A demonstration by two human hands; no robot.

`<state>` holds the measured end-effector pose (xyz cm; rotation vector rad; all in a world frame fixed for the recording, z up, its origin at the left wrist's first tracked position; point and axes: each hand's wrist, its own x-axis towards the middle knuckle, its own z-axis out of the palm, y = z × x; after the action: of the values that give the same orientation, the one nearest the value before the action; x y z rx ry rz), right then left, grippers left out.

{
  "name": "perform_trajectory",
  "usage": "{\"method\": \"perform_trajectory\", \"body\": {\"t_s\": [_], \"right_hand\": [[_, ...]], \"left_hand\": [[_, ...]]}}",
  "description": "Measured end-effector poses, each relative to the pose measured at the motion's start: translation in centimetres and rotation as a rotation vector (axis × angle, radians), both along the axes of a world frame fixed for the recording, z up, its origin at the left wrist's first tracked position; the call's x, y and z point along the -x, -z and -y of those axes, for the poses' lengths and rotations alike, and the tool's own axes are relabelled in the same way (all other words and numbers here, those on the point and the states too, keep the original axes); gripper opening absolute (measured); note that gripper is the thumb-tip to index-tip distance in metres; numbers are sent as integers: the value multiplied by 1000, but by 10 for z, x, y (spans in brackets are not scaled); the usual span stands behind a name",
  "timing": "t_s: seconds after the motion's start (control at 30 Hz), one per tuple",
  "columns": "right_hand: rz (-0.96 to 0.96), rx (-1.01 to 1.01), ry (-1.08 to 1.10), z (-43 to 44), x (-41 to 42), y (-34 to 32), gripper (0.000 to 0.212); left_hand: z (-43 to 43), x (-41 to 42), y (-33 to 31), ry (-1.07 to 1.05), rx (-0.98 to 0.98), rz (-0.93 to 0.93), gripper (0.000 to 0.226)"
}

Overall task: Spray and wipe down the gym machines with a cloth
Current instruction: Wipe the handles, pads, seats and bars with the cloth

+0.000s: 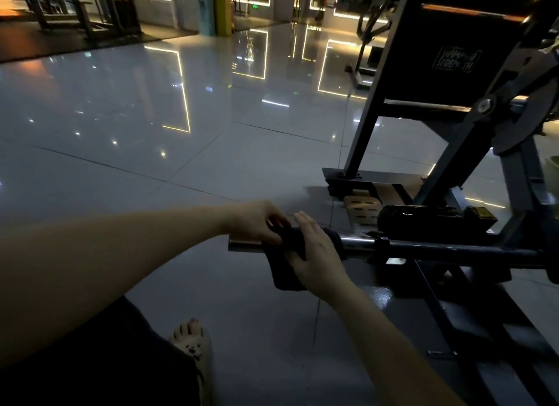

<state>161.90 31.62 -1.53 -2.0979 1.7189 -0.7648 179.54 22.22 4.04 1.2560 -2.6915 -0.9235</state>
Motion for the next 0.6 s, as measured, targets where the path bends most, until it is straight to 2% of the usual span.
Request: {"method": "perform_trajectory", "body": {"t_s": [0.1, 0.13, 0.2, 0.27, 0.33, 0.5, 0.6], "right_hand": [[347, 123, 254, -25, 8, 0, 25], [534, 52, 354, -34, 2, 0, 20], [997, -226, 497, -43, -18, -2, 19], [1434, -480, 532, -40, -30, -9, 33], [1770, -546, 502, -37, -37, -17, 55], [2117, -525, 505, -20, -57, -18, 83], [2209, -508, 502, -9, -70, -12, 88]], "left_hand": [[2, 11, -2, 53, 15, 96, 45], [5, 11, -5, 54, 5, 133, 47], [12, 13, -10, 56, -15, 189, 50], [14, 15, -13, 59, -20, 223, 51], [14, 12, -15, 43, -32, 224, 50], [17, -18, -16, -48, -60, 163, 44], [17, -33, -17, -69, -52, 123, 36]]}}
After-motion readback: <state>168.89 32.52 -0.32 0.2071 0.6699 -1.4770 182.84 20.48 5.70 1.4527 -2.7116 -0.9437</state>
